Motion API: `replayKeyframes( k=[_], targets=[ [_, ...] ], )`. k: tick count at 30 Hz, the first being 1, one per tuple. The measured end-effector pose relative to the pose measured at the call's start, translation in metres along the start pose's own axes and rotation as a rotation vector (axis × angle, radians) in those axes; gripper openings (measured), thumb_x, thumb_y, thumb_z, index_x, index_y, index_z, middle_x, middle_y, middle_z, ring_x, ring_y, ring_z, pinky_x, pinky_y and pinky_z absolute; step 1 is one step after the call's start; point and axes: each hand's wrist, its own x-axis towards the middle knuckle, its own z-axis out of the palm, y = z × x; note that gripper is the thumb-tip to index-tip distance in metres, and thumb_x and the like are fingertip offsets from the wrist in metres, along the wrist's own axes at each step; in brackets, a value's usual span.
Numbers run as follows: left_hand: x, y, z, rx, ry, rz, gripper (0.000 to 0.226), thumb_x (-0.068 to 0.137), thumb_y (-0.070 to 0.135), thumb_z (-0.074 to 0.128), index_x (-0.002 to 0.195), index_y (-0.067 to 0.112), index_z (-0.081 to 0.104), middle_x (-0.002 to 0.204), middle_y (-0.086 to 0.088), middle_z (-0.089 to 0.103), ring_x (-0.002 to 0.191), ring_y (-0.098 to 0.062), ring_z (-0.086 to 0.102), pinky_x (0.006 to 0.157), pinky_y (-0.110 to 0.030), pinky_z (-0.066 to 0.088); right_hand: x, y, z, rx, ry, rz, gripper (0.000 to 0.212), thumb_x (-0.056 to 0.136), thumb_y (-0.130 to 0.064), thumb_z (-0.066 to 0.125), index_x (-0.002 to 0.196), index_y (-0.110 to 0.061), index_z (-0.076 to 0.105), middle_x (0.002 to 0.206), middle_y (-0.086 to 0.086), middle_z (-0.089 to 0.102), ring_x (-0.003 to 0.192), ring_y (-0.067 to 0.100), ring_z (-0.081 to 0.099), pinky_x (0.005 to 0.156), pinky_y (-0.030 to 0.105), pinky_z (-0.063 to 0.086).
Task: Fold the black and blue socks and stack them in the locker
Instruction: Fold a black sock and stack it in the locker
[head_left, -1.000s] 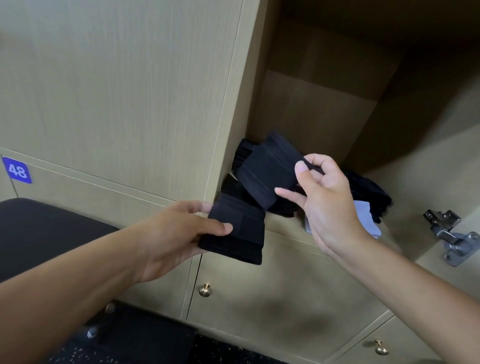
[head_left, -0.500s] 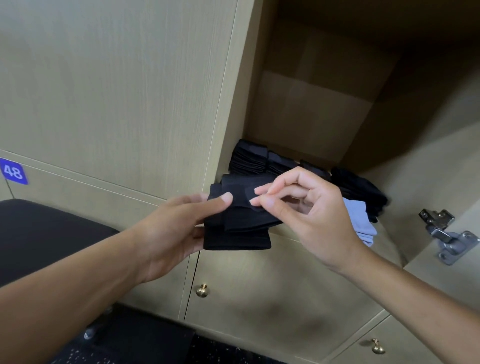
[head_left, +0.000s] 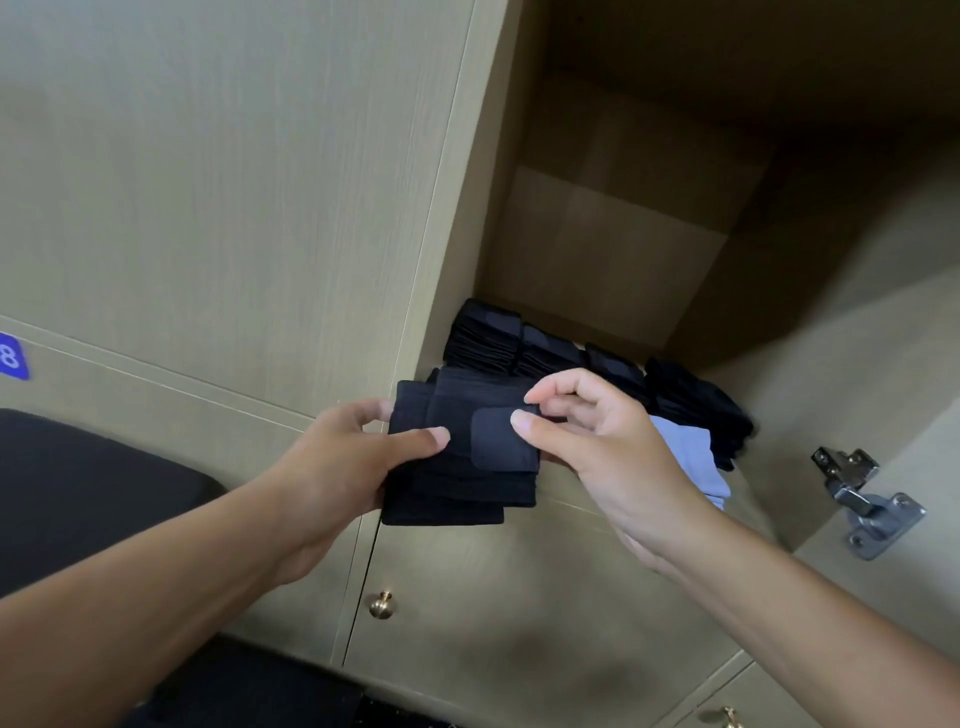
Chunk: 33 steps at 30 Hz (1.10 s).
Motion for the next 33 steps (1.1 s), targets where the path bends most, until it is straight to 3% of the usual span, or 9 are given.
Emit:
replayKeyframes(
  k=[3,6,8,11,14,20,25,29,33],
  targets=[
    [0.002,0.000,0.002,0.008,0.016,0.020,0.029,0.091,0.014,0.073,0.117,0.004,0.066,0.102,-0.012,0.079,0.096,-0.025,0.076,0.087,-0.037,0.058,0.001,0.003,-0.001,-0.034,-0.057,0.040,0.012,0.085,-0.025,0.079,0.092,-0.031,0.073,0.105,-0.008,0.067,0.090,0.004,0.067,0.089,0.022,0.047],
    [0.003,-0.002,0.005,0.018,0.055,0.034,0.027,0.092,0.017,0.073,0.114,0.002,0.066,0.098,-0.012,0.079,0.092,-0.025,0.077,0.079,-0.034,0.060,0.003,0.003,-0.004,-0.054,-0.033,0.015,0.009,0.086,-0.019,0.078,0.091,-0.026,0.077,0.093,-0.015,0.071,0.083,-0.004,0.065,0.076,0.010,0.046],
    [0.006,-0.003,0.005,0.050,0.083,0.042,0.024,0.094,0.019,0.071,0.112,0.003,0.067,0.098,-0.013,0.079,0.091,-0.027,0.077,0.080,-0.037,0.061,0.007,0.003,-0.009,-0.009,-0.022,0.022,0.009,0.088,-0.014,0.077,0.092,-0.022,0.079,0.088,-0.013,0.074,0.082,-0.001,0.066,0.070,0.011,0.048],
    [0.011,-0.005,0.003,0.113,0.137,0.049,0.020,0.094,0.020,0.072,0.108,0.008,0.068,0.097,-0.014,0.078,0.090,-0.030,0.077,0.084,-0.044,0.061,0.015,0.007,-0.018,0.067,0.038,0.093,0.011,0.090,-0.011,0.075,0.096,-0.019,0.080,0.095,-0.001,0.077,0.090,0.011,0.071,0.076,0.024,0.057],
    [0.013,-0.005,0.004,0.164,0.146,0.052,0.018,0.093,0.021,0.073,0.106,0.010,0.069,0.093,-0.013,0.079,0.089,-0.030,0.077,0.087,-0.047,0.061,0.028,0.009,-0.031,0.098,0.111,0.138,0.015,0.092,-0.011,0.073,0.103,-0.020,0.079,0.101,-0.002,0.077,0.090,0.005,0.072,0.077,0.022,0.059],
    [0.014,-0.006,0.008,0.214,0.119,0.049,0.012,0.094,0.021,0.072,0.103,0.013,0.070,0.093,-0.013,0.078,0.091,-0.031,0.076,0.091,-0.052,0.059,0.083,0.007,-0.066,0.227,0.136,0.155,0.029,0.093,0.007,0.061,0.114,-0.010,0.072,0.114,0.014,0.072,0.099,0.021,0.069,0.089,0.029,0.057],
    [0.019,-0.009,0.009,0.238,0.122,0.053,0.035,0.091,0.026,0.075,0.120,0.010,0.064,0.099,-0.012,0.078,0.092,-0.031,0.075,0.091,-0.051,0.059,0.119,0.011,-0.077,0.191,0.189,0.163,0.031,0.094,0.011,0.058,0.120,-0.003,0.068,0.105,0.011,0.068,0.083,0.014,0.068,0.069,0.019,0.054],
    [0.025,-0.013,0.009,0.230,0.119,0.062,0.013,0.093,0.020,0.073,0.101,0.012,0.066,0.085,-0.009,0.079,0.084,-0.028,0.076,0.080,-0.045,0.061,0.143,0.015,-0.077,0.149,0.247,0.164,0.027,0.095,0.008,0.060,0.117,-0.004,0.070,0.107,0.012,0.069,0.085,0.013,0.068,0.060,0.014,0.053],
    [0.026,-0.014,0.006,0.232,0.110,0.076,0.011,0.093,0.020,0.073,0.099,0.013,0.066,0.080,-0.005,0.078,0.080,-0.025,0.077,0.075,-0.041,0.059,0.167,0.025,-0.074,0.091,0.304,0.180,0.024,0.095,0.006,0.061,0.111,-0.008,0.073,0.108,0.011,0.070,0.094,0.015,0.067,0.068,0.018,0.052]
  ],
)
